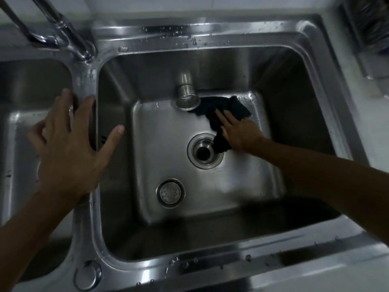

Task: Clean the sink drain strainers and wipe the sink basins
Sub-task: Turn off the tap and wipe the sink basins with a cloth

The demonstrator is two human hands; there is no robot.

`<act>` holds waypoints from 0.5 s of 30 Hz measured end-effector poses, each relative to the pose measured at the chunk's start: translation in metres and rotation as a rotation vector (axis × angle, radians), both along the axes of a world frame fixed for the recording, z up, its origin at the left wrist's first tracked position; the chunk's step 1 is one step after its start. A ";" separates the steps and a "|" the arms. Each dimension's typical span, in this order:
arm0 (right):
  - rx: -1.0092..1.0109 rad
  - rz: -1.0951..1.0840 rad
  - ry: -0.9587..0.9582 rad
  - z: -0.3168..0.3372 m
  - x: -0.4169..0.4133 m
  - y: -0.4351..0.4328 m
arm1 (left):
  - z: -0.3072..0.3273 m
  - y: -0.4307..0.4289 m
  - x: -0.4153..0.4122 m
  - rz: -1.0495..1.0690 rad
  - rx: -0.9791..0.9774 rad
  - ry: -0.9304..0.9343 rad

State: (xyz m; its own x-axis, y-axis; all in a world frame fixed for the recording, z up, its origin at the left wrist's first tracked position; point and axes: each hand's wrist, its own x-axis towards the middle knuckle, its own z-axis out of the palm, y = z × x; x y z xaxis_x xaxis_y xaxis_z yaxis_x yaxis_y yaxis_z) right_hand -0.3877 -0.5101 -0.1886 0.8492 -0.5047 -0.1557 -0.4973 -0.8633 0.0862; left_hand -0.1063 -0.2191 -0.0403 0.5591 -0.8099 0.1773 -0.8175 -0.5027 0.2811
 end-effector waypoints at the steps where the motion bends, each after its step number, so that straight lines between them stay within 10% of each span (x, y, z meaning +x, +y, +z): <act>1: 0.006 -0.085 0.063 0.002 -0.012 0.001 | 0.002 -0.001 -0.001 -0.003 0.016 0.004; 10: -0.058 -0.219 0.648 0.041 -0.091 0.076 | 0.006 0.003 -0.013 -0.032 -0.009 -0.054; 15: 0.299 -0.184 0.922 0.073 -0.091 0.103 | 0.004 0.007 -0.014 -0.090 0.036 -0.079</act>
State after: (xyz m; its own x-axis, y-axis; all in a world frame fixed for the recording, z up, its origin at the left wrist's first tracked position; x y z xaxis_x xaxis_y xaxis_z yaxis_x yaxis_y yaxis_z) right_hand -0.4783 -0.4075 -0.1158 0.2430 -0.4489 -0.8599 -0.4735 -0.8286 0.2987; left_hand -0.1200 -0.2126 -0.0360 0.4690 -0.8631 0.1873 -0.8787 -0.4347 0.1972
